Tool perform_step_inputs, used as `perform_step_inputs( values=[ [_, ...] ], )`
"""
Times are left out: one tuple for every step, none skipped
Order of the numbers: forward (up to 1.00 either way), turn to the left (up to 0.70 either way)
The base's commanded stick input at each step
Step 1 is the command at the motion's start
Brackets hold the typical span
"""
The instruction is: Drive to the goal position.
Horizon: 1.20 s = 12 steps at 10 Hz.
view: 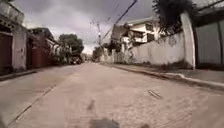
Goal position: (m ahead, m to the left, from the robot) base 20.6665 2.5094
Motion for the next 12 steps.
perform_step_inputs(
  values=[
    [1.0,0.0],
    [1.0,0.0],
    [1.0,0.0],
    [1.0,0.0],
    [1.0,0.0],
    [1.0,0.0],
    [1.0,0.0],
    [1.0,0.0],
    [1.0,0.0],
    [1.0,0.0],
    [1.0,0.0],
    [1.0,0.0]
  ],
)
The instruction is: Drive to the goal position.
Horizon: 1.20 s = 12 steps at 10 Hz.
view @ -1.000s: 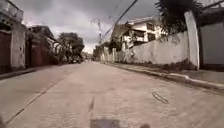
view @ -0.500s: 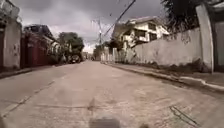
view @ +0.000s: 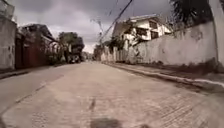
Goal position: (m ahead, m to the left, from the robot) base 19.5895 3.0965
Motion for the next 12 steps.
perform_step_inputs(
  values=[
    [1.0,0.0],
    [1.0,0.0],
    [1.0,0.0],
    [1.0,0.0],
    [1.0,0.0],
    [1.0,0.0],
    [1.0,0.0],
    [1.0,0.0],
    [1.0,0.0],
    [1.0,0.0],
    [1.0,0.0],
    [1.0,0.0]
  ],
)
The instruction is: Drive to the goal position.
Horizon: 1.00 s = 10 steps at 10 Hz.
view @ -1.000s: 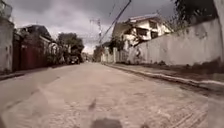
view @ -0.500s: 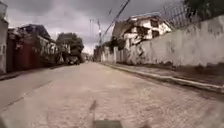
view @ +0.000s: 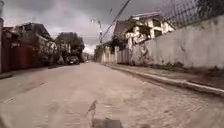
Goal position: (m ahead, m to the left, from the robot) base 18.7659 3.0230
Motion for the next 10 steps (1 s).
perform_step_inputs(
  values=[
    [1.0,0.0],
    [1.0,0.0],
    [1.0,0.0],
    [1.0,0.0],
    [1.0,0.0],
    [1.0,0.0],
    [1.0,0.0],
    [1.0,0.0],
    [1.0,0.0],
    [1.0,0.0]
  ],
)
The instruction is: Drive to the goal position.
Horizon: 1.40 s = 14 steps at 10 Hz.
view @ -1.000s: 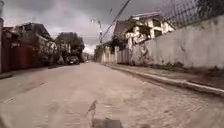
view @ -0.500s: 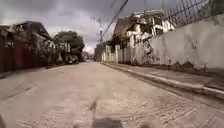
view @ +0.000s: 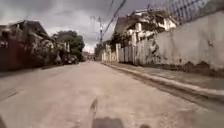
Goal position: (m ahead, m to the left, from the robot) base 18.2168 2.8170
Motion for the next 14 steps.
perform_step_inputs(
  values=[
    [1.0,0.0],
    [1.0,0.0],
    [1.0,0.0],
    [1.0,0.0],
    [1.0,0.0],
    [1.0,0.0],
    [1.0,0.0],
    [1.0,0.0],
    [1.0,0.0],
    [1.0,0.0],
    [1.0,0.0],
    [1.0,0.08],
    [1.0,0.33],
    [1.0,0.34]
  ],
)
